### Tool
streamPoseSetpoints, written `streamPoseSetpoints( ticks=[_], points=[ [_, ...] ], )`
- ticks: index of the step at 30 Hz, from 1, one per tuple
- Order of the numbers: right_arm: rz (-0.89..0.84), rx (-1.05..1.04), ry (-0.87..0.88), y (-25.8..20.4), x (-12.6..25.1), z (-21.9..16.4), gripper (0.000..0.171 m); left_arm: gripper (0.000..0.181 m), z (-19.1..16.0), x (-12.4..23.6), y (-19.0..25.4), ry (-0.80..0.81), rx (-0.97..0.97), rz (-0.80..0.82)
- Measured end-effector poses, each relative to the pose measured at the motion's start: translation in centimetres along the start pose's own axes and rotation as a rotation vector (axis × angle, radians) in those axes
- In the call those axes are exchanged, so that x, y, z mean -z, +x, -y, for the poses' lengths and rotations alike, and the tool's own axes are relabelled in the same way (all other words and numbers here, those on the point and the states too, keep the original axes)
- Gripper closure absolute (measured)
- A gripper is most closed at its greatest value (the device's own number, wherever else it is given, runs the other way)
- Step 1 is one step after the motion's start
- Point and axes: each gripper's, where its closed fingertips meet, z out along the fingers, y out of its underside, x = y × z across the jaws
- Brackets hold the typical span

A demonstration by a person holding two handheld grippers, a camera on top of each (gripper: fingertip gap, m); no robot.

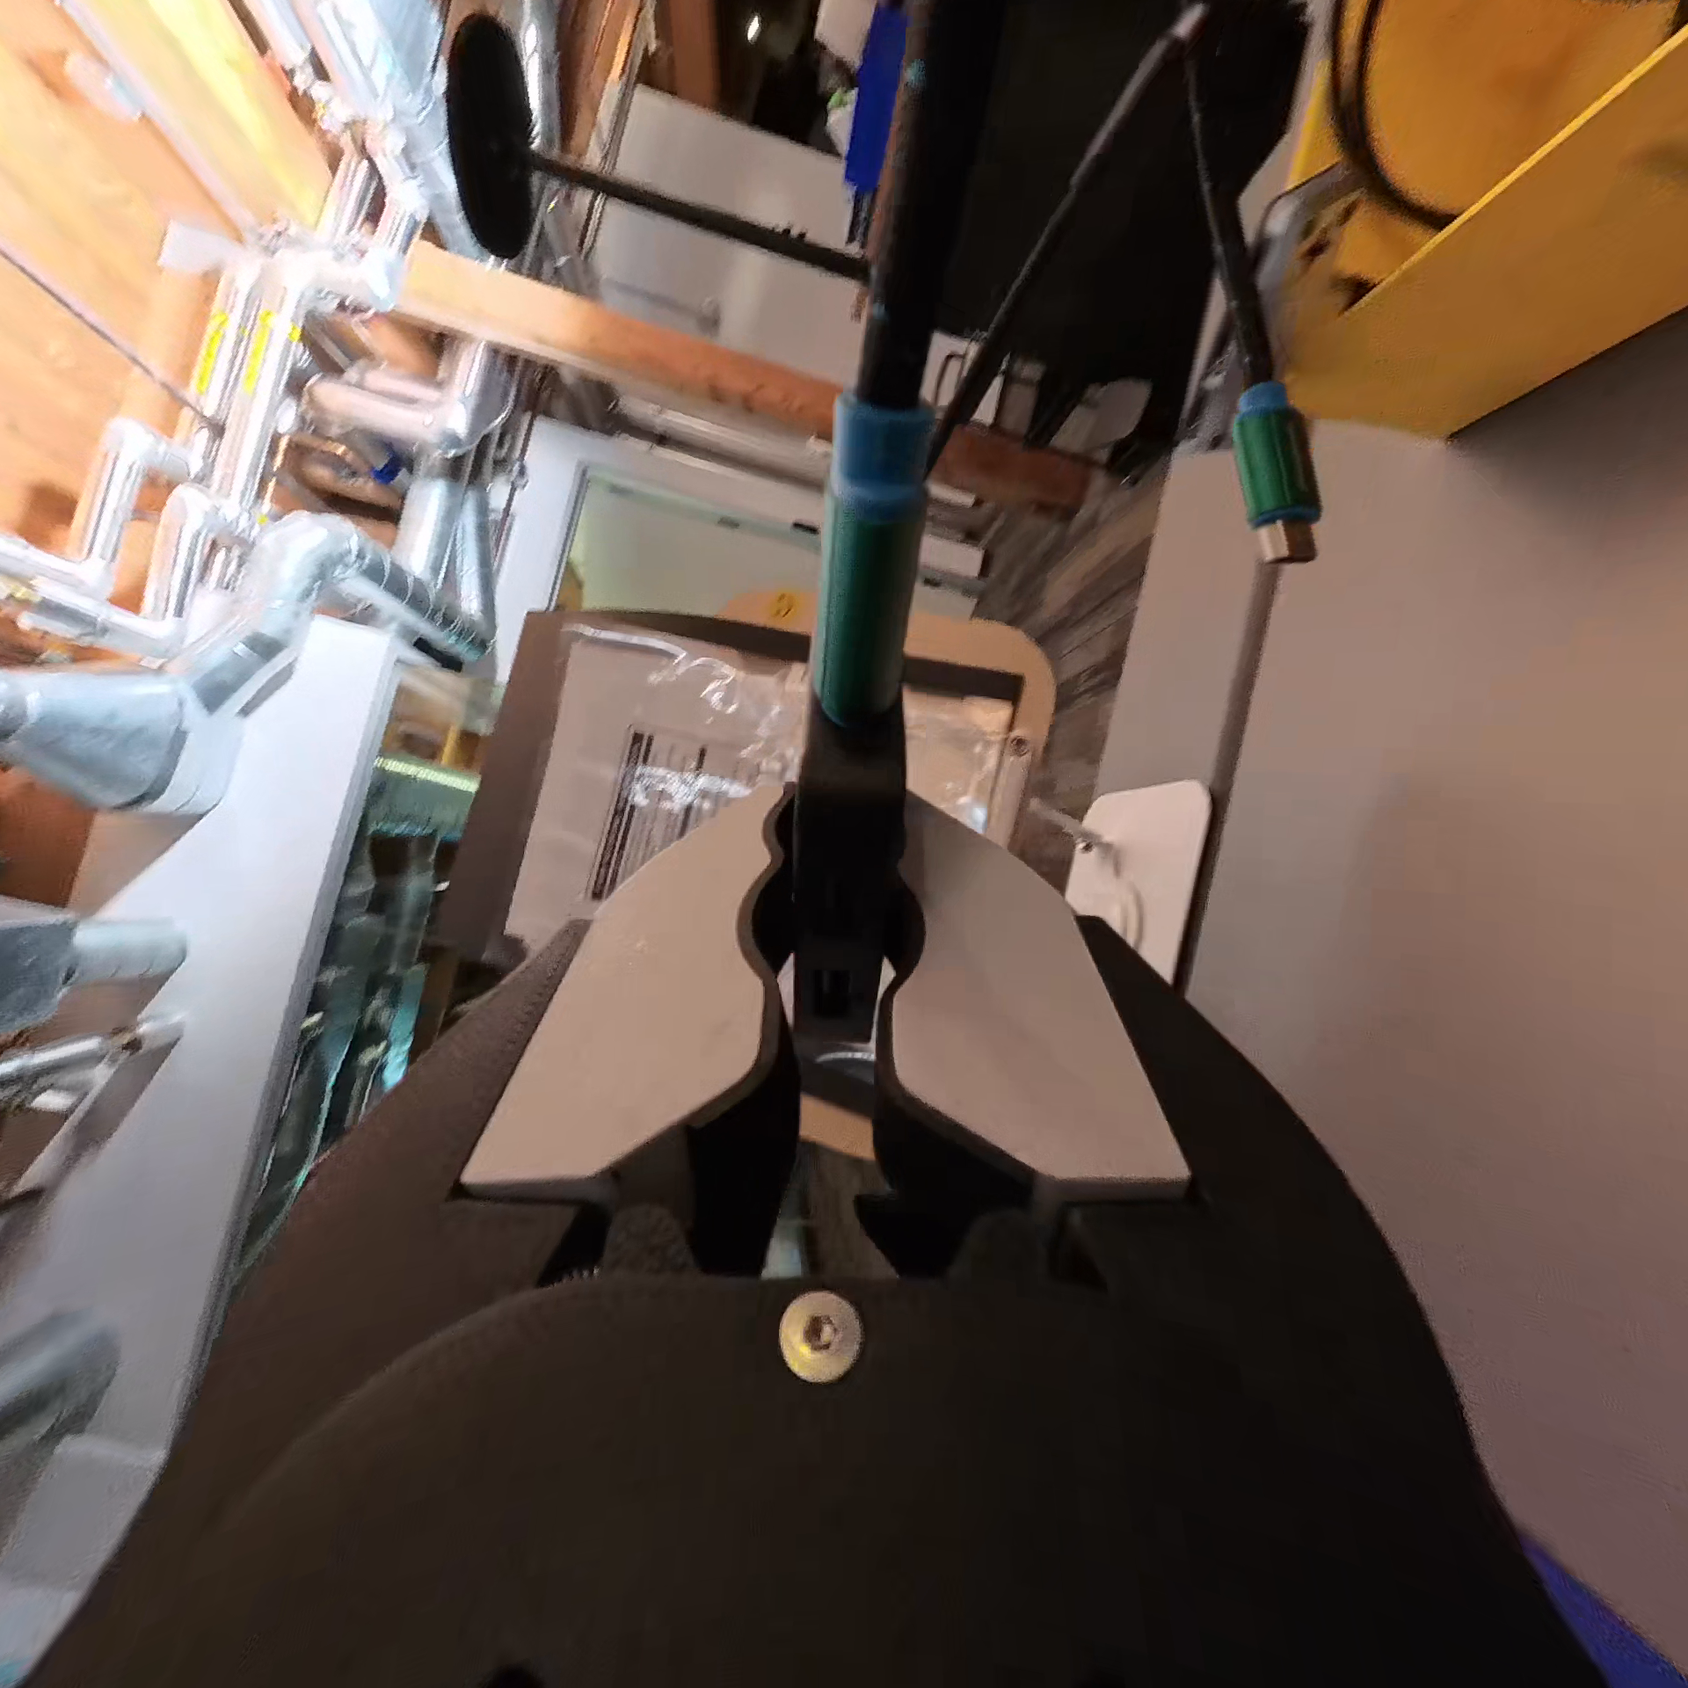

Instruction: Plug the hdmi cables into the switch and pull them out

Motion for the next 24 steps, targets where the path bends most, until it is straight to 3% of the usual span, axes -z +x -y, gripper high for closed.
streamPoseSetpoints(
  ticks=[3,5,7,9,12,15,18,24],
  points=[
    [0.221,-0.123,0.264,-3.9,1.6,6.4,0.169,0.168,-1.7,0.0,-1.5,-0.078,0.009,0.066],
    [0.527,-0.192,0.376,-9.6,2.9,10.1,0.17,0.168,-2.8,0.2,-2.3,-0.124,0.022,0.102],
    [0.864,-0.219,0.352,-16.0,4.4,11.2,0.169,0.168,-3.5,0.4,-3.0,-0.152,0.035,0.132],
    [1.007,-0.112,0.194,-20.7,4.2,9.0,0.164,0.168,-3.7,0.6,-3.4,-0.159,0.047,0.144],
    [0.918,-0.024,-0.023,-23.5,1.0,4.5,0.161,0.168,-3.3,0.8,-3.8,-0.149,0.09,0.154],
    [0.765,-0.27,-0.12,-23.9,-2.5,3.1,0.143,0.168,-2.3,0.7,-3.8,-0.123,0.103,0.165],
    [0.66,-0.44,-0.082,-23.9,-3.8,3.6,0.132,0.168,-1.4,0.2,-3.3,-0.104,0.072,0.172],
    [0.58,-0.558,-0.078,-23.8,-4.3,3.6,0.148,0.168,-0.2,-0.7,-1.8,-0.091,-0.033,0.177]
  ],
)
